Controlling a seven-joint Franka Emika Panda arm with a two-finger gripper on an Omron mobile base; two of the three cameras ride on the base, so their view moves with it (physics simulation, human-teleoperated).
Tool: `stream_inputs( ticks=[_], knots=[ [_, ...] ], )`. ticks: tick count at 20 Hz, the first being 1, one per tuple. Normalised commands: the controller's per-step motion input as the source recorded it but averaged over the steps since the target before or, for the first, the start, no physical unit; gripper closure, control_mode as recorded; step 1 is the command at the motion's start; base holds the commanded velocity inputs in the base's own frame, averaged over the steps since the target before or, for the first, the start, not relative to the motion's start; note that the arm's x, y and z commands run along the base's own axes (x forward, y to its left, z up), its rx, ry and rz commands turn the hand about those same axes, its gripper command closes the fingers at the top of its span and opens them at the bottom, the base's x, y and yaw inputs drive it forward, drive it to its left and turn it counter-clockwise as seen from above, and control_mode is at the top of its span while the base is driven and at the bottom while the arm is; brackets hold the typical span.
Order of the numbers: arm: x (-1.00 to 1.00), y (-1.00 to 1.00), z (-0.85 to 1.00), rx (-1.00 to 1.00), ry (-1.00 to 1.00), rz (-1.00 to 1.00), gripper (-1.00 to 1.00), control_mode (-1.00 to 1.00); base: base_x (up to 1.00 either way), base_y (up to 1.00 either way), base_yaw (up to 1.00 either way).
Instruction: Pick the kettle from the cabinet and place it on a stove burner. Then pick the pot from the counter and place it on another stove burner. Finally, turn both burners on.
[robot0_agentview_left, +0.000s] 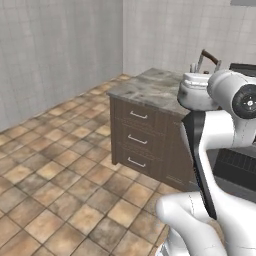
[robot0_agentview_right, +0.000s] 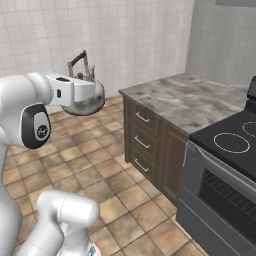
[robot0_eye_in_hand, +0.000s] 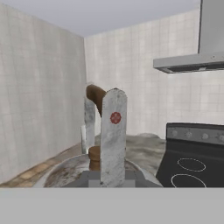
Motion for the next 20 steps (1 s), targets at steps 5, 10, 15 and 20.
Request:
stream_inputs(
  ticks=[5,10,15,20],
  knots=[
    [0.0,0.0,0.0,0.0,0.0,0.0,1.0,1.0,0.43,-0.22,-0.21],
    [0.0,0.0,0.0,0.0,0.0,0.0,1.0,1.0,0.43,-0.19,-0.21],
    [0.0,0.0,0.0,0.0,0.0,0.0,1.0,1.0,0.44,-0.14,-0.23],
    [0.0,0.0,0.0,0.0,0.0,0.0,1.0,1.0,0.33,-0.05,-0.26]
  ],
)
